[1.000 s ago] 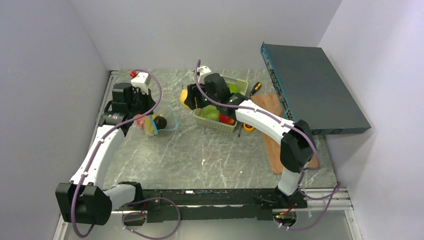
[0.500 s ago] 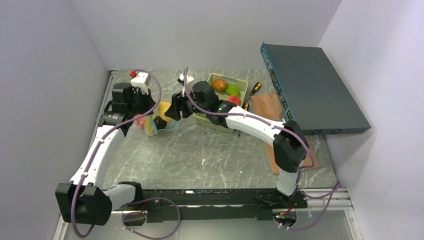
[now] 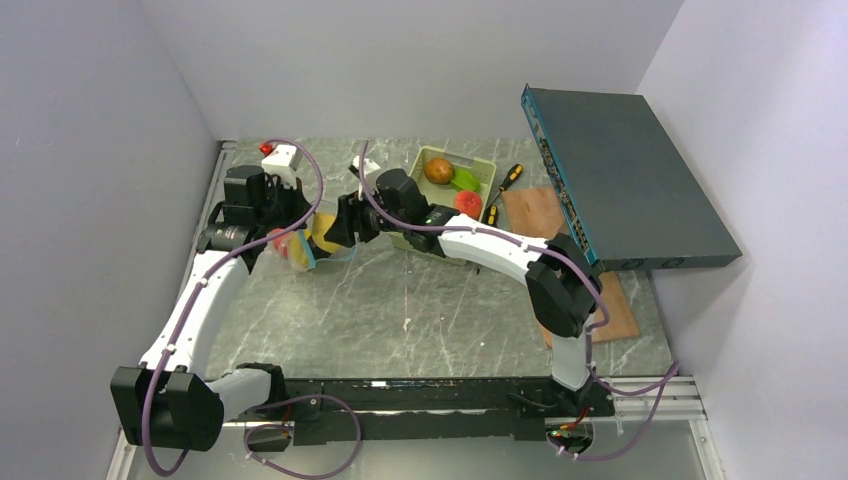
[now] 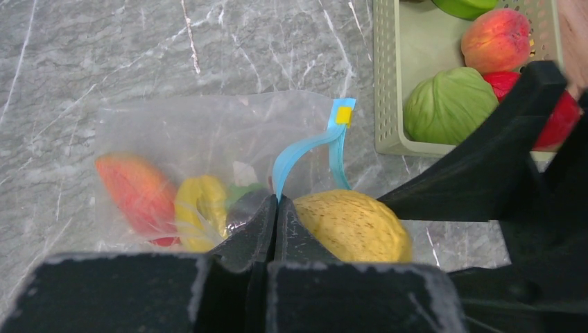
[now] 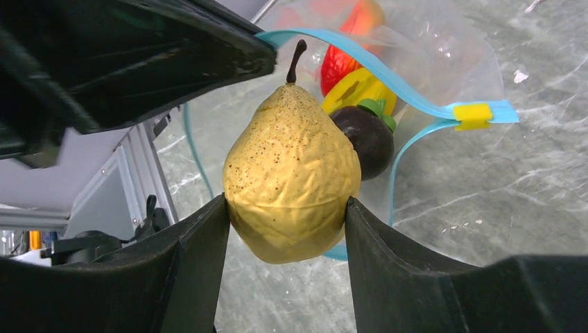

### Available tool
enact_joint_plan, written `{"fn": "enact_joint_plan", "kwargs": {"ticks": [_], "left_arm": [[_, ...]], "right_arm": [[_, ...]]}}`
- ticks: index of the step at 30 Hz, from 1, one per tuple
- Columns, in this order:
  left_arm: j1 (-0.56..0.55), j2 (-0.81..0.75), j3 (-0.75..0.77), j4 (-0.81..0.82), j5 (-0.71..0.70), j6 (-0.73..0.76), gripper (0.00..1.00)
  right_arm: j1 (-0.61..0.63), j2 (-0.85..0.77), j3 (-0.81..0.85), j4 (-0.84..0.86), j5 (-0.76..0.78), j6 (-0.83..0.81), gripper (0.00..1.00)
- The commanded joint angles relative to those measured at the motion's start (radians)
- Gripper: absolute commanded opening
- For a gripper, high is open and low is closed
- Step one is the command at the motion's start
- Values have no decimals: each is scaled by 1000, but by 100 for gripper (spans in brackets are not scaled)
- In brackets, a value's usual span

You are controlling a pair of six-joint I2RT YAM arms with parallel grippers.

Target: Place the food in the zip-top bag and seal the zipper

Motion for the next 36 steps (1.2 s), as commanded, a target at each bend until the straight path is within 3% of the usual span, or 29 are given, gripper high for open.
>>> {"fn": "enact_joint_plan", "kwargs": {"ticks": [1,12,14,17,22,29,36], "left_arm": [[-2,-36,16,28,2,14,0],[-2,-45,14,32,5,14,0],[-2,-49,12,34,2,14,0],[-2,-53,11,36,-3,13,0],[-2,-60,9,38,-15,8,0],[-2,-64,9,38,-29,7,0],[-2,-59,14,34,-25,7,0]], "right_arm": [[4,54,60,48,-2,38,4],[4,187,226,21,83,62,28],[4,217,269,6,96,63,38],[4,233,290,7,110,75,67],[3,218,295,-21,129,73,87],[3,123,229,-81,153,37,86],[0,0,92,-115,173,0,73]]}}
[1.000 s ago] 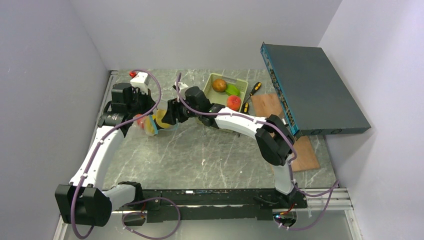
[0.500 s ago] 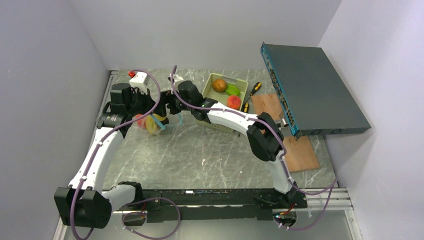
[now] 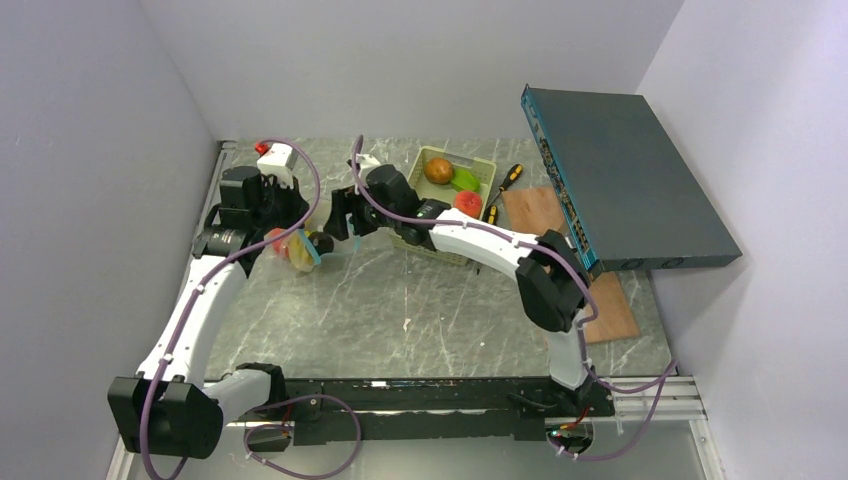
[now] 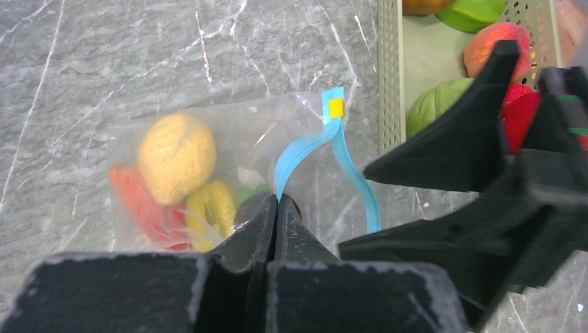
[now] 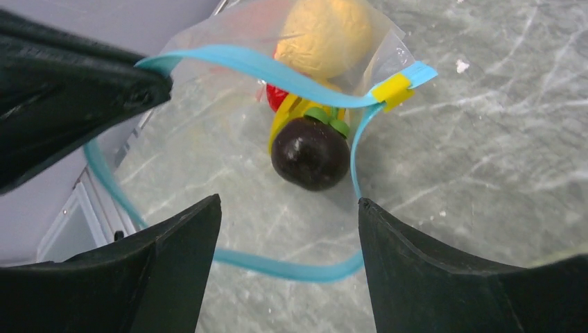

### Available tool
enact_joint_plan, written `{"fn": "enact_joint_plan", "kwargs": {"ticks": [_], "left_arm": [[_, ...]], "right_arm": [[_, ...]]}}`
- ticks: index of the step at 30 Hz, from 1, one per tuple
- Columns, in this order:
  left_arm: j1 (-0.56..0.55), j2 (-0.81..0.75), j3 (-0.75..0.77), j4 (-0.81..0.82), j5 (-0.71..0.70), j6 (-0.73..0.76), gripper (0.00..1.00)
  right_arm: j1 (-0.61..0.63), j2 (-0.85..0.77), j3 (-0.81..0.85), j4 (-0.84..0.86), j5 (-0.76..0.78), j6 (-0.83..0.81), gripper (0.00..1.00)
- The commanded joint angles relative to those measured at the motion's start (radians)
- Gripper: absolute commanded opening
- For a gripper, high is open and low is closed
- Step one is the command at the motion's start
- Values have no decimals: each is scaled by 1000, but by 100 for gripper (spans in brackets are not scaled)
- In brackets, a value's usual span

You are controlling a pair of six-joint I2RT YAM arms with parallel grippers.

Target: Place the food in the zip-top bag and seal the zipper

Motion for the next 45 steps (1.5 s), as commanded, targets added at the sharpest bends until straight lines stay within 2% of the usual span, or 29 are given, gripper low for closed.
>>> {"fn": "enact_joint_plan", "kwargs": {"ticks": [1,9,14,28,31,35,41,45], "left_arm": [[-2,-24,15,32,0,7,0],[-2,-24,11,34,-4,7,0],[-2,-16,13,29,-7,8,0],[-2,19,14,33,19,-5,0],[-8,20,12,31,15,-4,0],[-24,14,6,34,-4,1,0],[-56,12,9,21,-37,15,0],[-66,2,6,25,-37,15,0]], "right_arm": [[-4,-132,-75,-7,39,-42,72],[-25,-138,-171,10,39,-30,61],[-31,-148,-175,-28,108,-65,61],[-145,-221,-162,-290,524,-220,84],[-160,-216,-135,-339,534,-222,87],[-173,-149,-15,-472,535,-222,90],[-174,-40,114,-627,560,-243,91],[-174,-41,91,-597,554,-283,91]]}}
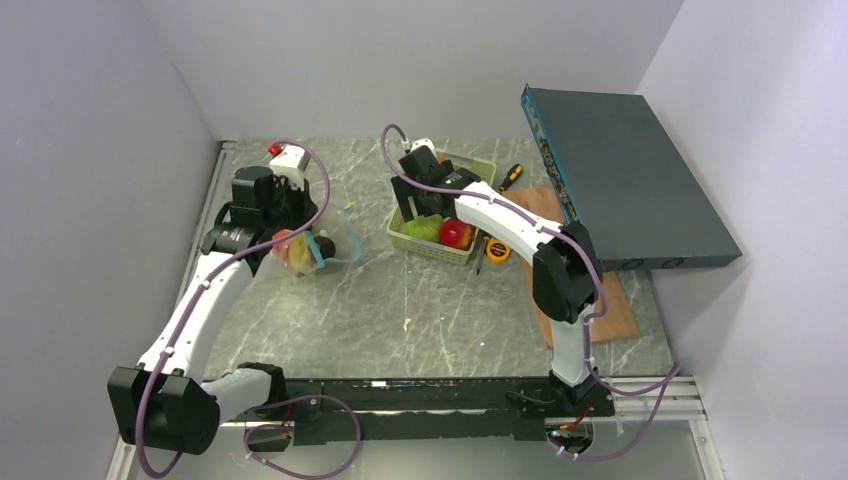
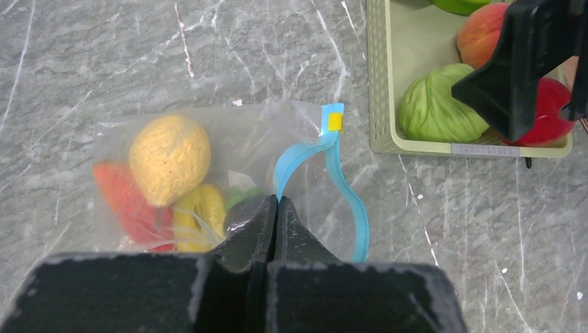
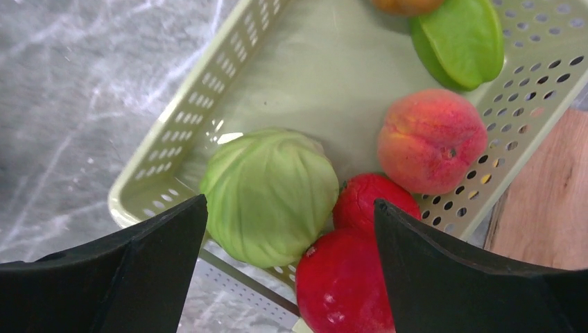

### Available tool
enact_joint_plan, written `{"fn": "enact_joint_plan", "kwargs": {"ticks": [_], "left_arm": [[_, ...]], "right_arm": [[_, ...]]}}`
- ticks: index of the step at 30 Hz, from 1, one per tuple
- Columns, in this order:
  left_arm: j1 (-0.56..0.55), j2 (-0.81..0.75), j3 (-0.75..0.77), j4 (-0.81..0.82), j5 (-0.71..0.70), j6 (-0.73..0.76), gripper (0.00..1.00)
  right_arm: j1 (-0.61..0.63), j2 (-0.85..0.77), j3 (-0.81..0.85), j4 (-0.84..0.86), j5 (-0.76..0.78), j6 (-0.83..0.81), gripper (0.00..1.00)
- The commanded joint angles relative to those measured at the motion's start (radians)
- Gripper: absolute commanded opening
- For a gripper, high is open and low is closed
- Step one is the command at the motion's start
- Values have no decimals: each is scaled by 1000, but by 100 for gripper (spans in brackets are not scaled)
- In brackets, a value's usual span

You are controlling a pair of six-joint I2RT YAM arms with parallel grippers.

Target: Place the food in the zip-top bag and seal the zipper

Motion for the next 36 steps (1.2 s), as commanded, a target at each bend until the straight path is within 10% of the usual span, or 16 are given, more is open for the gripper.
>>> {"fn": "enact_joint_plan", "kwargs": {"ticks": [1,26,36], "left_arm": [[-11,-22,6,26,-10,14,0],[-21,13,15,14,-31,24,0],[-21,12,9,21,-37,24,0]], "right_arm": [[-1,13,16,-56,15,-58,91],[-68,130,-13,-25,-324,-65,95],[-69,126,14,5,-305,-46,59]]}}
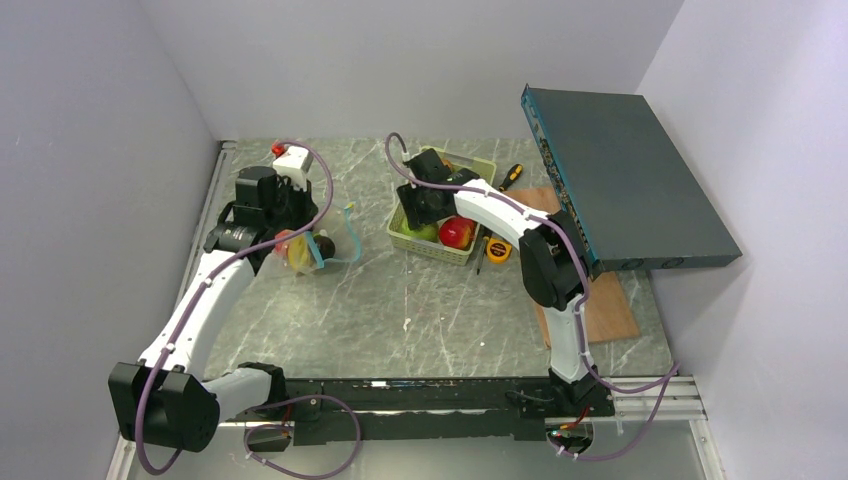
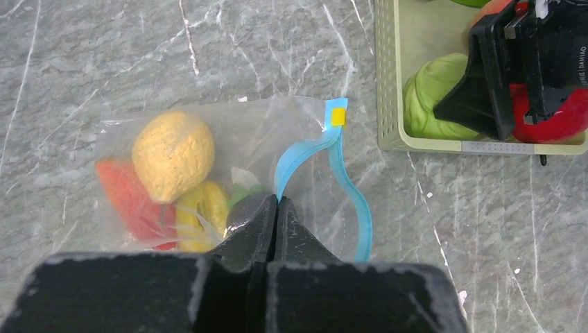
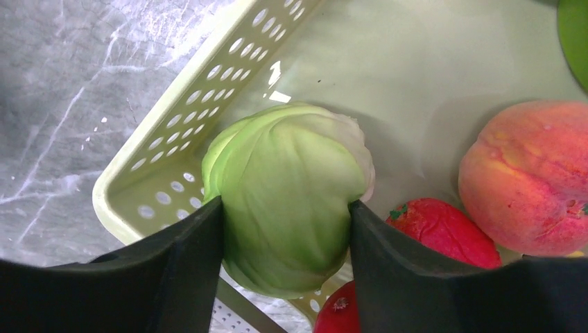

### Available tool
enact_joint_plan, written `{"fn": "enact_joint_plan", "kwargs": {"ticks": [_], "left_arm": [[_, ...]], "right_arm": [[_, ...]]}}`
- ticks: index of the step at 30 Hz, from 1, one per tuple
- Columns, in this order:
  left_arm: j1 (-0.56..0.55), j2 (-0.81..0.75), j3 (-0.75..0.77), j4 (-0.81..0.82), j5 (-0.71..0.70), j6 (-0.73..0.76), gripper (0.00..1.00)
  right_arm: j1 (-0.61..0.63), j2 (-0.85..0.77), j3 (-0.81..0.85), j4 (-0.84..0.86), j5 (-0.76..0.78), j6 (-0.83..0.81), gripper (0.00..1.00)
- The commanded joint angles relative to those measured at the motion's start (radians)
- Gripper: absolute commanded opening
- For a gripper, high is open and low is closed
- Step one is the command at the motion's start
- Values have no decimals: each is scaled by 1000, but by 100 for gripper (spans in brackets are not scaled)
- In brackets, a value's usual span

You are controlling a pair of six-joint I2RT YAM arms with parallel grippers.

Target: Place the food in the zip-top bag and seal the zipper

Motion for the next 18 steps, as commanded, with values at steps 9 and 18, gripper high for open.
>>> {"fn": "enact_joint_plan", "kwargs": {"ticks": [9,18], "left_arm": [[-4,-4,9,18,-25,14,0],[-4,-1,11,16,-19,12,0]], "right_arm": [[-2,-43,70,34,31,36,18],[-2,-172,77,54,127,41,3]]}}
